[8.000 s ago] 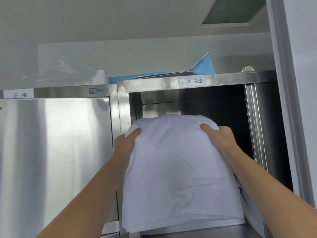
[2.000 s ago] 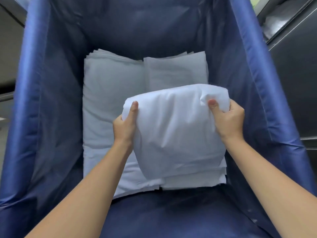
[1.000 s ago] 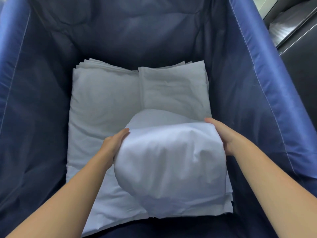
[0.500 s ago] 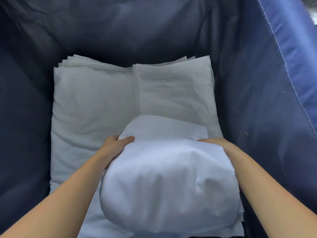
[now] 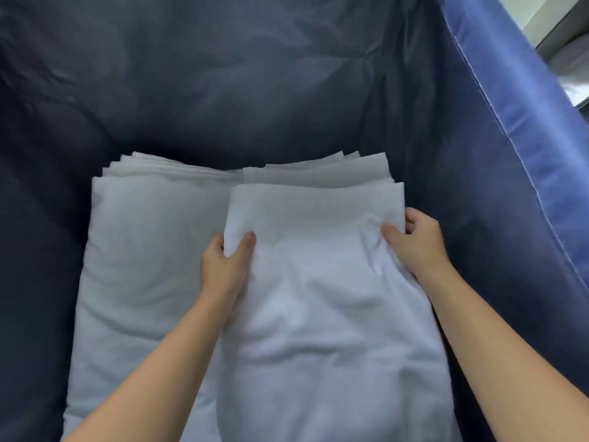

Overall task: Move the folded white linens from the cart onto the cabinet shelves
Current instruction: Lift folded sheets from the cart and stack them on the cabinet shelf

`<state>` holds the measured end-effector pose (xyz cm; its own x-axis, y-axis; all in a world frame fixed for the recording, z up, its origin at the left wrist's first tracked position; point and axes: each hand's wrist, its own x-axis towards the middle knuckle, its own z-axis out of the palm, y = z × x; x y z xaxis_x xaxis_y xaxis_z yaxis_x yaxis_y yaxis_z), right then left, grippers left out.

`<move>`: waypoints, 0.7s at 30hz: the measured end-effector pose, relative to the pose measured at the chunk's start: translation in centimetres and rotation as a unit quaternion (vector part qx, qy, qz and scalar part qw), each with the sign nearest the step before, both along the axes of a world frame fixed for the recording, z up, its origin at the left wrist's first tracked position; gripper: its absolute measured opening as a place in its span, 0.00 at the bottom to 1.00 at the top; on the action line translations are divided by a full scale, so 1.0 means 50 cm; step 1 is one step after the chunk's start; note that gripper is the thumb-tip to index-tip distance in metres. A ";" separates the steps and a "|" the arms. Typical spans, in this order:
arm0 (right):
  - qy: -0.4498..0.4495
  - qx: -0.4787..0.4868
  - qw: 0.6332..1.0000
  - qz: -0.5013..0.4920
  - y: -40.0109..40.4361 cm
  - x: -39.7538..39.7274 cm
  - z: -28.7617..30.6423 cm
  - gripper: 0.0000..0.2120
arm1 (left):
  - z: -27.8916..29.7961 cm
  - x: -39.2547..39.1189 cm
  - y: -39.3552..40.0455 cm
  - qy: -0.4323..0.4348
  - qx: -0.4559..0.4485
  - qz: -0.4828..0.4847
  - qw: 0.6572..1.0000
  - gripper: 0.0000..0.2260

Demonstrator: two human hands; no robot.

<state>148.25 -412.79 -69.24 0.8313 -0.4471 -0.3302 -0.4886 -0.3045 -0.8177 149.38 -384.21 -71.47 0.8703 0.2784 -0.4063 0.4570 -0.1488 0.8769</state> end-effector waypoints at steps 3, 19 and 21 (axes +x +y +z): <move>-0.044 -0.064 0.997 0.010 0.009 0.066 0.012 0.03 | 0.007 0.049 -0.028 -0.016 0.005 0.010 1.000 0.06; 0.086 -0.083 0.993 -0.001 0.002 0.032 -0.147 0.25 | -0.075 0.084 -0.042 -0.011 0.086 -0.031 0.996 0.10; 0.093 -0.059 0.994 -0.028 0.007 -0.011 -0.161 0.25 | -0.069 0.081 -0.047 -0.016 0.090 -0.030 0.995 0.10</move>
<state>147.70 -412.43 -77.27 0.7337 -0.5355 -0.4183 -0.6464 -0.3602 -0.6727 153.45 -386.55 -74.92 0.8990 0.2919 -0.3265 0.4150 -0.3298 0.8479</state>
